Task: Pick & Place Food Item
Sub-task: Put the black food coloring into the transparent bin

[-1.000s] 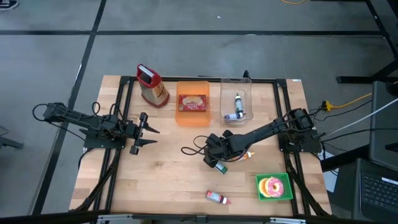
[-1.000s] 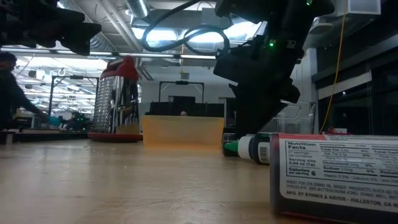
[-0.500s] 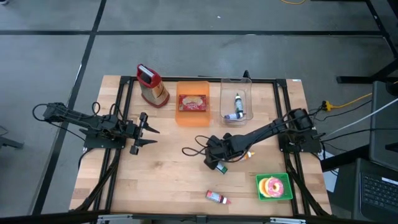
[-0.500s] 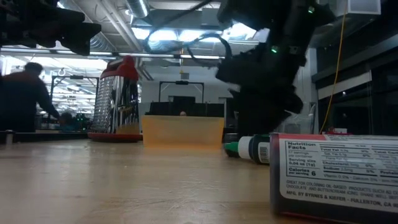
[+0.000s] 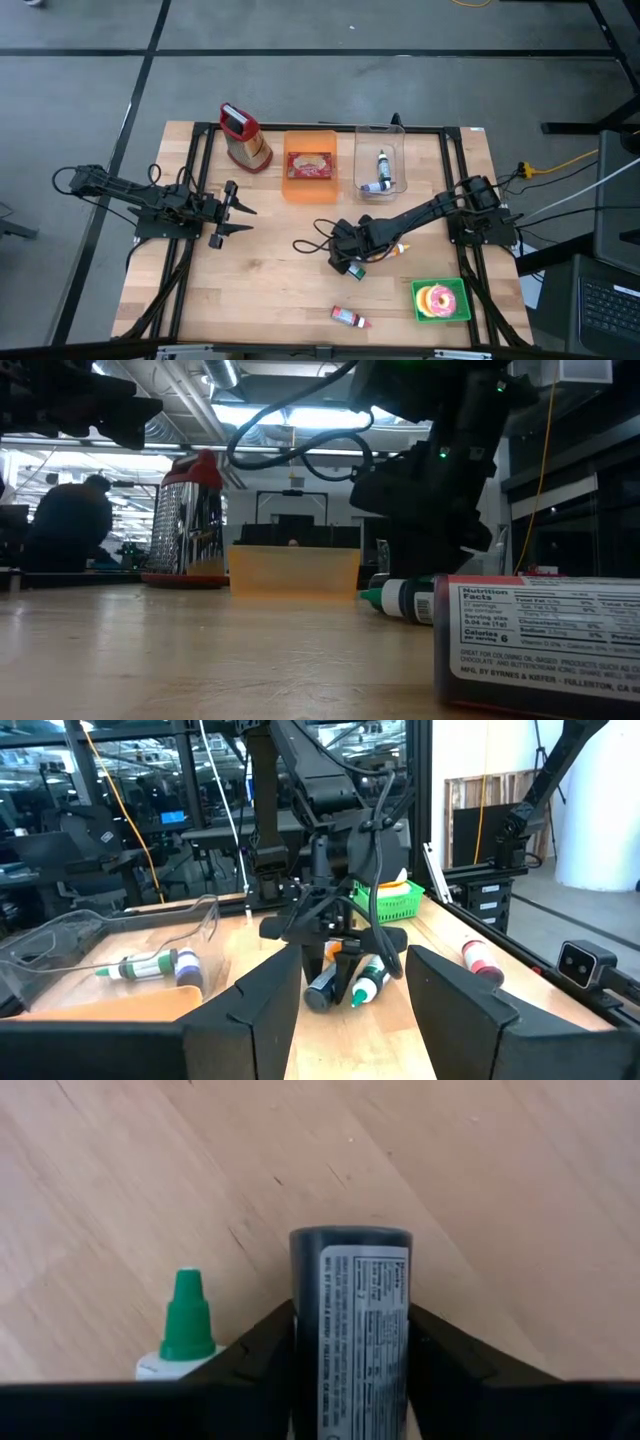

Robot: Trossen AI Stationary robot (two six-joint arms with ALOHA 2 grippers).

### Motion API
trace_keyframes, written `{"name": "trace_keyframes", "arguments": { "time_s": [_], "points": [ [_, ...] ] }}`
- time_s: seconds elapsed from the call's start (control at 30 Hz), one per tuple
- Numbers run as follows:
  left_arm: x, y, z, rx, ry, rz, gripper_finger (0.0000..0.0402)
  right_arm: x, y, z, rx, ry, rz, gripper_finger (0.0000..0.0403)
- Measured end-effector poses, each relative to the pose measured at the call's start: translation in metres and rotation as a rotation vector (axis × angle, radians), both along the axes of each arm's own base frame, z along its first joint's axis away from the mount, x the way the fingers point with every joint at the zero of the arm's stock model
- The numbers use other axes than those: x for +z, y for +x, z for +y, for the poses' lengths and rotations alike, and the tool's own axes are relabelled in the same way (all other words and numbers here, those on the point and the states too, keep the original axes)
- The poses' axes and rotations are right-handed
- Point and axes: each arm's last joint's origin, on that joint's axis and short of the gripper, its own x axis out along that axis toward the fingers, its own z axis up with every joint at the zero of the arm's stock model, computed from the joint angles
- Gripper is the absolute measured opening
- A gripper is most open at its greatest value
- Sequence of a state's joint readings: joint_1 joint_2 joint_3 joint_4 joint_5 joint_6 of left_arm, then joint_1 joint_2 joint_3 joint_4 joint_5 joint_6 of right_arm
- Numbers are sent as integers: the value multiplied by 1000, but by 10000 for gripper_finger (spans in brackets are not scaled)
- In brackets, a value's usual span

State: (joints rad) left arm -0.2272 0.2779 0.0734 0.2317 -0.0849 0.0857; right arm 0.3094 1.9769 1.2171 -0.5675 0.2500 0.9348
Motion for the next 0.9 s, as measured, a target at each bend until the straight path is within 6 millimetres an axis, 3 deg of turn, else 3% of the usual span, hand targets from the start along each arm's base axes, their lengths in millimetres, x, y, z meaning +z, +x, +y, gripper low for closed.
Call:
{"name": "trace_keyframes", "arguments": {
  "time_s": [0.17,0.4,0.73,0.9],
  "points": [
    [0,0,0,0,3,-3,177,4,0,0,-3,3,-17,111],
    [0,0,0,0,-2,-3,177,25,14,2,14,-40,-101,129],
    [0,0,0,0,-2,-3,177,87,48,0,42,-179,-271,124],
    [0,0,0,0,-2,-3,177,119,50,-12,6,-302,-237,125]
  ]
}}
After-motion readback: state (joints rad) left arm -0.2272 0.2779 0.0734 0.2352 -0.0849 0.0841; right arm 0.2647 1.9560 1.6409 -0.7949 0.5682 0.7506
